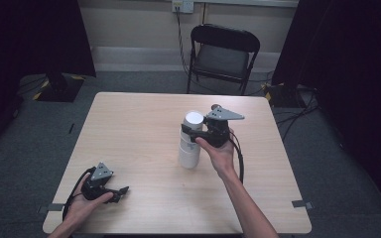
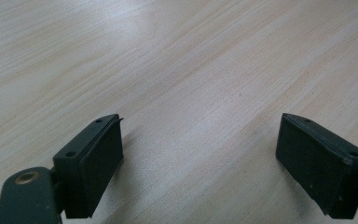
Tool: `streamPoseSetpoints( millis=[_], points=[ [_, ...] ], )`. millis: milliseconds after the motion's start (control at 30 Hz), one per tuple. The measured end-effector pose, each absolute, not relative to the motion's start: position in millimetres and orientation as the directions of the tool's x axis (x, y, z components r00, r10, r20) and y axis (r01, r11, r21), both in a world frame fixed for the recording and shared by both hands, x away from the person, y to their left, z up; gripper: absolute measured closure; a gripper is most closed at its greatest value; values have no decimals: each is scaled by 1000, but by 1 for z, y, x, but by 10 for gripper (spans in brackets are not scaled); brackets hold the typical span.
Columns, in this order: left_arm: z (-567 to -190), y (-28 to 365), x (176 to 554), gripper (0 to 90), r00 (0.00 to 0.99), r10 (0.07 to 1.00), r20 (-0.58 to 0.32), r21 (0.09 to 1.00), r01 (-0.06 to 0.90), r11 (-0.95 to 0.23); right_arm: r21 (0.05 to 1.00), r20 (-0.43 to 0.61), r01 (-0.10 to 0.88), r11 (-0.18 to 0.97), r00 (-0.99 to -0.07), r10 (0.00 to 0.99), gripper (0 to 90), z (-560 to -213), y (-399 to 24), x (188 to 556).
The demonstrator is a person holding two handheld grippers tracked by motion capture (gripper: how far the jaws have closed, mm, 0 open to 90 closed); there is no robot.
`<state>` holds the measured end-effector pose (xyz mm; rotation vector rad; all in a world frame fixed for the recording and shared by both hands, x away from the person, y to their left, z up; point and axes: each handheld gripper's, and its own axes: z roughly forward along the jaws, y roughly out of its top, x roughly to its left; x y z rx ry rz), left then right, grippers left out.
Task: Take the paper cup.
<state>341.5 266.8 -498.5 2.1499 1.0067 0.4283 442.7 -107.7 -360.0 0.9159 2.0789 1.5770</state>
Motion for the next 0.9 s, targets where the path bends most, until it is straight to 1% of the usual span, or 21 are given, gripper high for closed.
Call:
streamPoseSetpoints(
  millis=[267,367,633,800,833,900],
  points=[
    [-496,262,344,159,637,771,-5,707,547,-448,955,104,265,135,-722,684,330,-350,-111,442],
    [-495,260,343,165,646,763,15,710,530,-463,959,96,251,132,-725,682,333,-345,-112,442],
    [-490,261,340,188,650,760,-1,732,519,-442,965,86,230,124,-727,682,340,-334,-116,439],
    [-488,260,338,195,652,758,-17,737,521,-432,967,106,233,99,-729,677,347,-331,-118,439],
    [-487,258,336,216,654,756,-29,736,526,-426,969,111,230,90,-731,674,348,-330,-120,437],
    [-486,257,335,216,659,752,-22,737,519,-433,969,115,231,86,-732,671,349,-328,-121,435]
  ],
)
